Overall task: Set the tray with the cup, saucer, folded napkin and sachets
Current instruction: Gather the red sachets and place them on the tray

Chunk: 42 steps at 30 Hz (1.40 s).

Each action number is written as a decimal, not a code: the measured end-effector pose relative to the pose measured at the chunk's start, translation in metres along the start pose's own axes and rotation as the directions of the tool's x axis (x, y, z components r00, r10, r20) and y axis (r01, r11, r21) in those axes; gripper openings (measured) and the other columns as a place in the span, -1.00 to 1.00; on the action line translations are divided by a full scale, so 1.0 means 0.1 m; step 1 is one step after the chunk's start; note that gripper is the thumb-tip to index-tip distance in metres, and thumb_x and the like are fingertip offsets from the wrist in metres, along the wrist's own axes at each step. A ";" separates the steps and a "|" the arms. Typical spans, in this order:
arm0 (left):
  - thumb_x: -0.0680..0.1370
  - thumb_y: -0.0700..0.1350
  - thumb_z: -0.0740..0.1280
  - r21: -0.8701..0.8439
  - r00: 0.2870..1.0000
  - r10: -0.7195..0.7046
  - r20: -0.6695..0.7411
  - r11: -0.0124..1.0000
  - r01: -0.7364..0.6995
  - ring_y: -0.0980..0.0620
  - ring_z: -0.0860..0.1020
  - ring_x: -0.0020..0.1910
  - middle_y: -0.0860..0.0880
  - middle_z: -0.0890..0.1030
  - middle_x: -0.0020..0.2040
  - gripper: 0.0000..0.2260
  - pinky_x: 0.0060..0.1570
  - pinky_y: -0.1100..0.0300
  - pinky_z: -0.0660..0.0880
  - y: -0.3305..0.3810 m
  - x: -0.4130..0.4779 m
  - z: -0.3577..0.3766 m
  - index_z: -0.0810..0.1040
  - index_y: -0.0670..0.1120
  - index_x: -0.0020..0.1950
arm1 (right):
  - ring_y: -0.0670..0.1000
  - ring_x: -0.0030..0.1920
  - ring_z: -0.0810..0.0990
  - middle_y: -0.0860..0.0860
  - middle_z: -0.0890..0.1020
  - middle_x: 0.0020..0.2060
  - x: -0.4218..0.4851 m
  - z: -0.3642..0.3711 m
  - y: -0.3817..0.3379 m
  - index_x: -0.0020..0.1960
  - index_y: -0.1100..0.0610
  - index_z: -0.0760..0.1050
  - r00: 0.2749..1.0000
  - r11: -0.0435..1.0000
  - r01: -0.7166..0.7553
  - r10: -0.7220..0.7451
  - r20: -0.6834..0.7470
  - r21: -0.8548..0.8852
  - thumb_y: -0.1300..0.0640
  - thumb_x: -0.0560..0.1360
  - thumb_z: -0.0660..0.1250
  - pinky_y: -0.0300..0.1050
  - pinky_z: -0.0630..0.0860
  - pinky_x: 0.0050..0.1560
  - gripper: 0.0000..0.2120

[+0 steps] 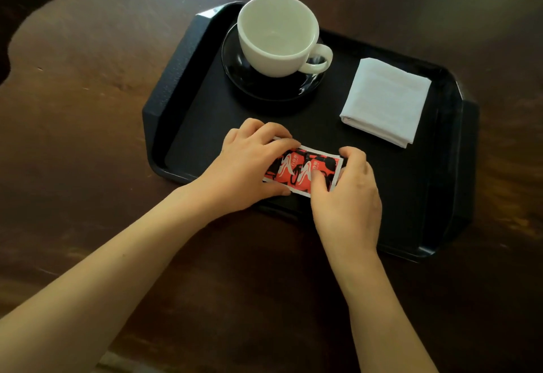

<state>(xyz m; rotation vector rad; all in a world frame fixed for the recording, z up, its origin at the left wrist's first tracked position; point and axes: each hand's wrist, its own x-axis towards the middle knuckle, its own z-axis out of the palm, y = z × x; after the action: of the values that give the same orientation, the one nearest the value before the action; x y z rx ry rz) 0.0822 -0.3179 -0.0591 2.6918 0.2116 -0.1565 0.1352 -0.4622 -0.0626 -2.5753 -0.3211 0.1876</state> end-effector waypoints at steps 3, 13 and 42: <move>0.37 0.14 0.42 -0.008 1.000 0.009 -0.011 1.000 -0.009 0.03 0.15 0.33 0.09 0.32 0.37 -0.35 0.26 0.05 0.11 -0.02 0.02 0.01 0.29 0.11 0.41 | 0.02 0.10 0.44 0.06 0.49 0.09 0.05 -0.03 0.10 0.28 0.09 0.35 0.999 0.993 0.046 -0.048 -0.016 -0.113 -0.04 0.49 0.30 -0.13 0.36 0.01 -0.58; 0.37 0.09 0.44 -0.004 0.998 0.056 -0.041 0.998 -0.056 0.02 0.19 0.31 0.10 0.36 0.37 -0.35 0.15 0.17 0.02 -0.03 0.03 0.02 0.29 0.11 0.41 | -0.03 0.22 0.18 0.01 0.35 0.25 0.09 -0.15 0.35 0.41 0.04 0.27 0.911 0.906 0.386 -0.345 0.227 -0.174 -0.22 0.34 0.38 -0.16 0.15 0.16 -0.27; 0.33 0.07 0.49 -0.065 0.999 -0.024 0.041 0.998 0.026 -0.03 0.13 0.37 0.06 0.26 0.45 -0.20 0.33 -0.03 0.14 -0.25 -0.07 -0.20 0.16 0.12 0.47 | 0.00 0.25 0.15 -0.01 0.28 0.26 0.20 -0.13 0.35 0.43 -0.03 0.21 0.889 0.894 0.432 -0.399 0.222 -0.122 -0.32 0.29 0.36 -0.14 0.12 0.19 -0.18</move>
<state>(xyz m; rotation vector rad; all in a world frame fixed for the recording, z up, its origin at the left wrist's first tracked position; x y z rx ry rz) 0.0724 -0.2882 -0.0504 2.6196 0.2338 -0.2081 0.1635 -0.4925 -0.0713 -2.5813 -0.9926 0.2589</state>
